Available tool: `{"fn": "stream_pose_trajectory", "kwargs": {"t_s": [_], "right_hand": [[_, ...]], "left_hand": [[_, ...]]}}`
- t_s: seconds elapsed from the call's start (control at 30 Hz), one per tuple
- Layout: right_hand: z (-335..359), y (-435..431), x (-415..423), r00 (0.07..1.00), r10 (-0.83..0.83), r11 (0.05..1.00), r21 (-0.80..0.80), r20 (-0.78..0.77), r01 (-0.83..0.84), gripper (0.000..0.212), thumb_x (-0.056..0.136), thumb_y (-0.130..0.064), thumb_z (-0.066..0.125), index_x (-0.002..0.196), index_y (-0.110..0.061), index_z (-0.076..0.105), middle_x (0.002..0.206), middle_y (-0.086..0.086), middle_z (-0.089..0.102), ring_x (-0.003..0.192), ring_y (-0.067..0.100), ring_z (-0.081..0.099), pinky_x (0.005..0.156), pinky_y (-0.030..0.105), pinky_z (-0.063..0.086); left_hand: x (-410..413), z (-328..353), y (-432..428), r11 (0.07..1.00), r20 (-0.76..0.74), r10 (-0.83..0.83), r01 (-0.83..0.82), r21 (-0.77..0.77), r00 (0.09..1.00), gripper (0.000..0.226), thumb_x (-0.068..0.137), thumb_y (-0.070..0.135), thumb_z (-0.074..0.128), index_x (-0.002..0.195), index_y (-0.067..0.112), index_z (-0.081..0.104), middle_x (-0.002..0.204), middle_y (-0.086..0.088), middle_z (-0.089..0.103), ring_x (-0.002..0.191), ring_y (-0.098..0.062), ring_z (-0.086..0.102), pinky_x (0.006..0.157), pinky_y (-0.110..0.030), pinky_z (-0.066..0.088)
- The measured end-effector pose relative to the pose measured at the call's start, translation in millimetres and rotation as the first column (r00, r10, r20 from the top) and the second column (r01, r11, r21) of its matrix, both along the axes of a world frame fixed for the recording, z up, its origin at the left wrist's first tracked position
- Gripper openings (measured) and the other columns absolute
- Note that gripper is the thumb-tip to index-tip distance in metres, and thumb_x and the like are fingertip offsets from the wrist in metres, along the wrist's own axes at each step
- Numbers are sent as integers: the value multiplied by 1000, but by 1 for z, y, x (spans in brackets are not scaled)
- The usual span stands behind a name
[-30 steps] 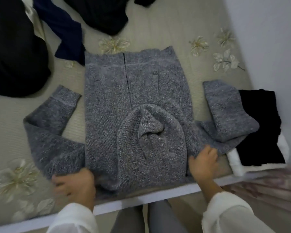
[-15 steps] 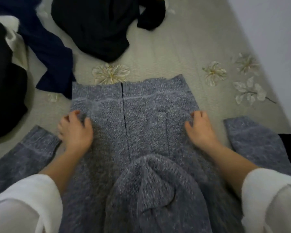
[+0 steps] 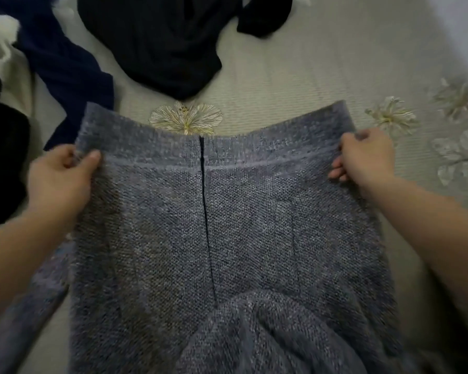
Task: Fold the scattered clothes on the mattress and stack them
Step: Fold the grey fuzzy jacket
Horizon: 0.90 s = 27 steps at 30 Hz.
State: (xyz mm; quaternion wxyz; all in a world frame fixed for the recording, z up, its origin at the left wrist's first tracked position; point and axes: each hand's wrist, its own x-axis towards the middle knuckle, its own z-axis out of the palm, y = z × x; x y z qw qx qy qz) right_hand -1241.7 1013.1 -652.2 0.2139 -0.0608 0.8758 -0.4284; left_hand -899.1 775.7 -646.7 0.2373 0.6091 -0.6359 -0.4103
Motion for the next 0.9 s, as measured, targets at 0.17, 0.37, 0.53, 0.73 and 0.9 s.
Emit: {"fn": "stream_pose_trajectory", "kwargs": {"t_s": [0.17,0.37,0.53,0.73,0.9], "right_hand": [[1,-2,-13,1000,-19,989,-146,17,22,13,93,-13,46,106,-11,44,81,22,68,43,12,62,39,22,47],[-3,22,53,894,448,889,116,-20,-443,80,92,-35,60,152,-25,9,154,-2,31,136,16,35,107,27,26],[-11,96,109,585,806,558,447,-91,-699,64,97,-52,31,153,-33,4,161,-8,-1,146,9,-10,121,39,2],[-3,143,115,745,663,723,326,-80,-609,62,94,-41,45,149,-21,26,157,1,23,146,17,17,117,47,19],[50,223,89,856,449,862,376,-255,-340,45,87,-23,57,131,-15,51,134,5,53,127,26,43,107,52,30]], "left_hand": [[36,-36,-70,998,33,1,1,-69,999,90,48,85,63,105,16,62,69,16,66,68,-15,60,82,-44,53],[-27,-20,33,988,264,-116,139,-71,957,53,93,27,51,142,15,35,121,-15,55,112,-31,54,96,-42,42],[-13,-13,156,683,445,-657,730,8,609,60,96,58,22,151,38,7,159,7,-8,146,-12,-12,117,-34,-4],[-14,-11,228,763,388,-634,623,172,670,71,85,63,10,150,36,18,161,2,-1,146,-16,-11,117,-41,-5],[-21,20,312,594,443,-692,798,-99,570,60,94,54,17,150,33,18,161,-1,2,146,-14,-14,116,-34,-8]]}}
